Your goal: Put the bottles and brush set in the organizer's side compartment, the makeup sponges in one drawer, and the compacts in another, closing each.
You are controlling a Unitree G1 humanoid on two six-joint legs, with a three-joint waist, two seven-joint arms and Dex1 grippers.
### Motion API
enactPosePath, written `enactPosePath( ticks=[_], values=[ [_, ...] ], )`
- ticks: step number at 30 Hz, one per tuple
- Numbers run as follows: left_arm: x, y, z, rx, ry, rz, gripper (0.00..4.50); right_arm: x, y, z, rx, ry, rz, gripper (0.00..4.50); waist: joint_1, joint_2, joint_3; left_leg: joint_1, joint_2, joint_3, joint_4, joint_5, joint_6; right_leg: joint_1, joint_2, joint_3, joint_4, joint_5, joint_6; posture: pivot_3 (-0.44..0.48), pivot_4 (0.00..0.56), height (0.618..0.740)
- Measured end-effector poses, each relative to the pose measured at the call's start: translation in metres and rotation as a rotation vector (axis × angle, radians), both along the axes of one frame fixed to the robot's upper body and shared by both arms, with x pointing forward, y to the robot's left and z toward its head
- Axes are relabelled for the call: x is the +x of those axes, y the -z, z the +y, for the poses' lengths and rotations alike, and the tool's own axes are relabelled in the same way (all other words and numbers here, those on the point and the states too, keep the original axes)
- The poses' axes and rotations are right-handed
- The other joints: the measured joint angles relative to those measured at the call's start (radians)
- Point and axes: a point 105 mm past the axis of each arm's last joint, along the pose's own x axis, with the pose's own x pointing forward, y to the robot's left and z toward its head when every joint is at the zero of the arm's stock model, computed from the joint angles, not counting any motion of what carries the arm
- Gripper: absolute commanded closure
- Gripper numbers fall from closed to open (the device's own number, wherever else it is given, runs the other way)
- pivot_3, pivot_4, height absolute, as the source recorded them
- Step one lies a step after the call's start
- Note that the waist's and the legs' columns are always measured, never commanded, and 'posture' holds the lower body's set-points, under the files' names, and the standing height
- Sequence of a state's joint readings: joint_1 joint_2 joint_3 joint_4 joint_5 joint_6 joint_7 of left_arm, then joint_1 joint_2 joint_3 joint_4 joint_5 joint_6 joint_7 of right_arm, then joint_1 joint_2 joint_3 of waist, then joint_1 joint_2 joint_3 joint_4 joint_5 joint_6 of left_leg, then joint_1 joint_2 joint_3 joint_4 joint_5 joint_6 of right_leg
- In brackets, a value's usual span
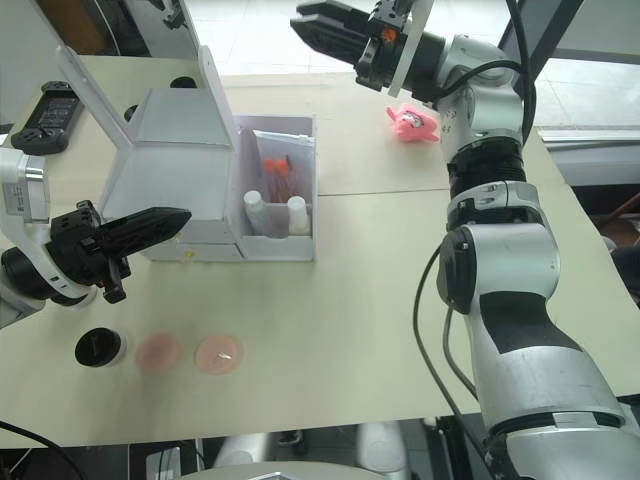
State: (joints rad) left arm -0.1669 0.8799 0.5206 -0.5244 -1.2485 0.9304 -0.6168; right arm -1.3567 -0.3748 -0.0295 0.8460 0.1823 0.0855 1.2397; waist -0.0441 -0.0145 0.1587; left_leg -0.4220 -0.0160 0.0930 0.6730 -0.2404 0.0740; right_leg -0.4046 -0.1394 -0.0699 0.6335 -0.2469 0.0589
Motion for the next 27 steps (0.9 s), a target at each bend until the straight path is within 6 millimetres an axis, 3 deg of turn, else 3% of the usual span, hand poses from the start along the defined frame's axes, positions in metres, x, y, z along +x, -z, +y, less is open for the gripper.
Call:
enactPosePath(
  ticks=[4, 6, 11, 17, 21, 25, 27],
  values=[
    [0.005, 0.001, 0.002, 0.009, -0.012, 0.0, 4.5, -0.005, 0.065, 0.013, -0.237, 0.057, 0.12, 4.47, 0.002, 0.0, 0.0, -0.002, -0.001, 0.001, 0.001, 0.0, 0.0, -0.005, -0.002, 0.001, 0.006, 0.0, 0.0, 0.0, 0.15, 0.737],
    [0.007, 0.003, 0.001, 0.013, -0.007, 0.007, 4.5, -0.01, 0.077, 0.022, -0.335, 0.071, 0.157, 4.47, 0.002, 0.0, 0.0, -0.003, -0.002, 0.001, 0.001, 0.0, 0.0, -0.007, -0.003, 0.001, 0.008, 0.0, 0.0, 0.0, 0.15, 0.737],
    [0.008, 0.007, -0.002, 0.03, 0.004, 0.013, 4.5, -0.004, 0.073, 0.041, -0.406, 0.159, 0.055, 4.47, 0.002, 0.0, 0.0, -0.003, -0.002, 0.001, 0.002, 0.0, 0.0, -0.007, -0.002, 0.001, 0.009, 0.0, 0.0, 0.0, 0.15, 0.737],
    [0.009, 0.007, -0.002, 0.037, 0.001, 0.013, 4.5, 0.026, 0.075, 0.038, -0.562, 0.33, -0.126, 4.47, 0.004, 0.0, 0.0, -0.003, -0.002, 0.002, 0.002, 0.0, 0.0, -0.007, -0.002, 0.001, 0.008, 0.0, 0.0, 0.0, 0.15, 0.737],
    [0.01, 0.004, -0.005, 0.04, 0.012, 0.0, 4.5, 0.042, 0.077, 0.057, -0.615, 0.387, -0.268, 4.47, -0.003, 0.0, 0.0, -0.002, -0.001, 0.001, 0.001, 0.001, -0.002, -0.007, 0.001, 0.001, 0.009, -0.001, -0.001, 0.0, 0.15, 0.737],
    [0.01, 0.003, -0.007, 0.042, 0.02, -0.005, 4.5, 0.048, 0.088, 0.065, -0.616, 0.4, -0.298, 4.47, -0.001, 0.0, 0.0, -0.002, -0.001, 0.001, 0.0, 0.002, -0.003, -0.007, 0.001, 0.0, 0.009, -0.001, -0.001, 0.0, 0.15, 0.737],
    [0.011, 0.004, -0.007, 0.043, 0.019, -0.005, 4.5, 0.048, 0.085, 0.065, -0.59, 0.4, -0.298, 4.47, -0.001, 0.001, 0.0, -0.002, -0.001, 0.001, 0.0, 0.002, -0.003, -0.007, 0.001, 0.0, 0.008, -0.001, -0.001, 0.0, 0.15, 0.737]
  ],
)
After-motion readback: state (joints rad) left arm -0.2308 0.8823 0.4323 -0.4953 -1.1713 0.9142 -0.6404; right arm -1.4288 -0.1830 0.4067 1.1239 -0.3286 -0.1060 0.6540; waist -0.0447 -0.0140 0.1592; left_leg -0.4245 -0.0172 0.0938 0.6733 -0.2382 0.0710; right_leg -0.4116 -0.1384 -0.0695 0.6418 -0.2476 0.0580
